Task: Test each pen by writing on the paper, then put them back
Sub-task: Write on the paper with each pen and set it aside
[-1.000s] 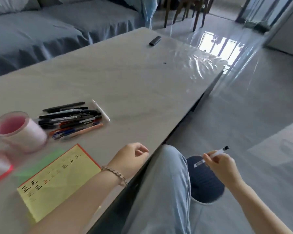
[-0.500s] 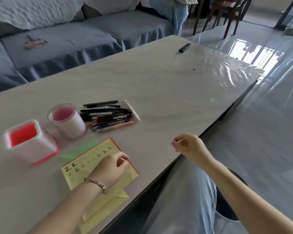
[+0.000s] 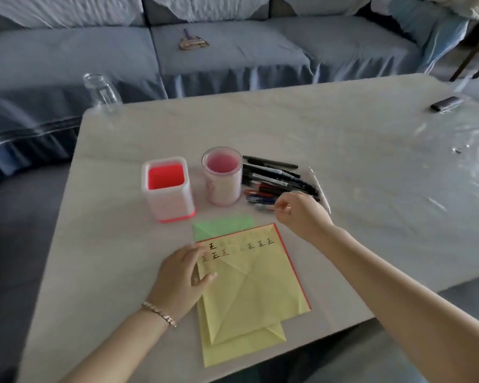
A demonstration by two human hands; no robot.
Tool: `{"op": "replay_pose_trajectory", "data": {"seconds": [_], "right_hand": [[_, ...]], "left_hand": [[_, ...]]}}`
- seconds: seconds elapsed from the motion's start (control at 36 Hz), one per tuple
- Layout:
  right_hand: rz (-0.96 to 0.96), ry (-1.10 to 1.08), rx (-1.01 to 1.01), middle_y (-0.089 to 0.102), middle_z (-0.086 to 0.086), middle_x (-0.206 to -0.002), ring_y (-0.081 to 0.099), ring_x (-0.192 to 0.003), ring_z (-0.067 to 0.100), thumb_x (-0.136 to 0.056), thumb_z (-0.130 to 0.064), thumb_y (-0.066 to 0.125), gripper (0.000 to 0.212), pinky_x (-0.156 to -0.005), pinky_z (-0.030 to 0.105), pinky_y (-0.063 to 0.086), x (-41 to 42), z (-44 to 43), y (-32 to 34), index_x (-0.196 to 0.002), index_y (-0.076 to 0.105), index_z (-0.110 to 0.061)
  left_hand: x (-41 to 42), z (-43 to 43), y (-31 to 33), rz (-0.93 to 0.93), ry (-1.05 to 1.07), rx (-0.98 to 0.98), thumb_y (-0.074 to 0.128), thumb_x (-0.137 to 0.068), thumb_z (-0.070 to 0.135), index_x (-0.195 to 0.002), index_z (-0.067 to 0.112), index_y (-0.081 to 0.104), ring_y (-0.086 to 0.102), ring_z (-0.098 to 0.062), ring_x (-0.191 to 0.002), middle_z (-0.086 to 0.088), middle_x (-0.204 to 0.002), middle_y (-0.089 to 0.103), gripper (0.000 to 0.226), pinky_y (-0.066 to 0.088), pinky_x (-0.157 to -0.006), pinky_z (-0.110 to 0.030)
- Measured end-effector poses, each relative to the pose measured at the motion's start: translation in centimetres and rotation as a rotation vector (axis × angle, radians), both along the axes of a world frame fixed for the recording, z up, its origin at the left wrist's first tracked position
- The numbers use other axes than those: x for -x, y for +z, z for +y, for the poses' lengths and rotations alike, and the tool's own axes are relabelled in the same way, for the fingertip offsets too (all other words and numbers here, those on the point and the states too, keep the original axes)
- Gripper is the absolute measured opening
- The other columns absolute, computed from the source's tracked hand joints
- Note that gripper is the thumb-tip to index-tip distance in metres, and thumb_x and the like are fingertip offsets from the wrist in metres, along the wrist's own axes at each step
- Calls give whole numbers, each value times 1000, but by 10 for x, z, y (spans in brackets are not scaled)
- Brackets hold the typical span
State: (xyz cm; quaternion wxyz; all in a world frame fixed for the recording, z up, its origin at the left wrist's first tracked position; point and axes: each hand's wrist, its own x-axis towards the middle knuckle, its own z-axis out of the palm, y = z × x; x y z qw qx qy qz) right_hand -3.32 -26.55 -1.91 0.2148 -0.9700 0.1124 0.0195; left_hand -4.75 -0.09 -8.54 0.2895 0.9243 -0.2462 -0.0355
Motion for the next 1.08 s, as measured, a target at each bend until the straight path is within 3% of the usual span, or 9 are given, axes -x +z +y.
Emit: {"op": "replay_pose_trajectory", "data": {"seconds": [0.22, 0.33, 0.44, 0.53, 0.64, 0.72, 0.81, 0.92, 1.08], "right_hand": [[67, 61, 229, 58, 3, -111, 51, -109, 25, -87, -12, 49, 23, -82, 33, 43, -11, -14, -25, -107, 60, -16], [90, 29, 223, 59, 2, -115, 49, -113, 23, -91, -24, 50, 21, -91, 33, 39, -9, -23, -27, -106, 59, -15], [199, 109, 365, 58, 1, -115, 46, -119, 22, -95, -43, 37, 38, -106, 38, 27, -4, -26, -26, -105, 63, -18], [181, 195, 432, 57, 3, -119, 46, -116, 23, -97, -38, 36, 34, -99, 37, 34, 8, -13, -13, -114, 56, -17], [130, 315, 140, 61, 0, -99, 57, -84, 20, -98, -31, 39, 23, -74, 32, 44, 32, 23, 23, -113, 48, -16], [100, 460, 46, 60, -10, -106, 57, -88, 11, -95, -36, 46, 24, -74, 27, 46, 52, 48, 44, -117, 52, -27], [64, 542, 72, 61, -17, -110, 56, -99, 4, -92, -40, 48, 27, -80, 21, 44, 67, 62, 54, -118, 54, -38], [77, 447, 52, 65, -21, -98, 51, -76, -2, -85, -48, 56, 21, -72, 19, 45, 74, 60, 64, -103, 61, -40], [-8, -7, -808, 65, -1, -60, 52, -49, 5, -76, -7, 71, 10, -45, 12, 39, 77, 58, 56, -79, 69, -16]], "left_hand": [[9, 2, -9, -62, 9, 6, 52, -68, 55, -115, 24, 47, 41, -11, -115, -1, -118, 60, 57, 24, -98, -26], [8, 3, -13, -68, 24, 12, 53, -68, 56, -116, 23, 51, 40, -11, -118, 0, -121, 59, 58, 24, -99, -27], [9, 3, -14, -76, 28, 18, 52, -69, 55, -115, 18, 56, 39, -13, -119, -1, -123, 59, 60, 25, -99, -29], [11, 0, -12, -110, 31, 53, 52, -70, 56, -118, 19, 51, 34, -15, -124, -2, -123, 58, 60, 22, -100, -30], [20, -15, 7, -196, 11, 168, 45, -80, 59, -126, 20, 39, 26, -18, -132, 3, -132, 47, 61, 19, -107, -31], [27, -28, 33, -172, -87, 254, 36, -88, 60, -128, 17, 39, 37, -13, -126, 3, -129, 50, 58, 26, -104, -26], [32, -32, 52, 26, -157, 275, 38, -86, 62, -110, 34, 50, 60, 0, -92, 14, -99, 65, 39, 48, -81, -24], [36, -27, 53, 77, -149, 258, 44, -87, 51, -92, 21, 63, 49, 9, -66, 22, -63, 47, 35, 35, -61, -8], [34, -16, 56, 209, -84, 443, 44, -84, 51, -87, 27, 59, 46, -6, -58, 10, -68, 56, 29, 39, -55, -17]]}}
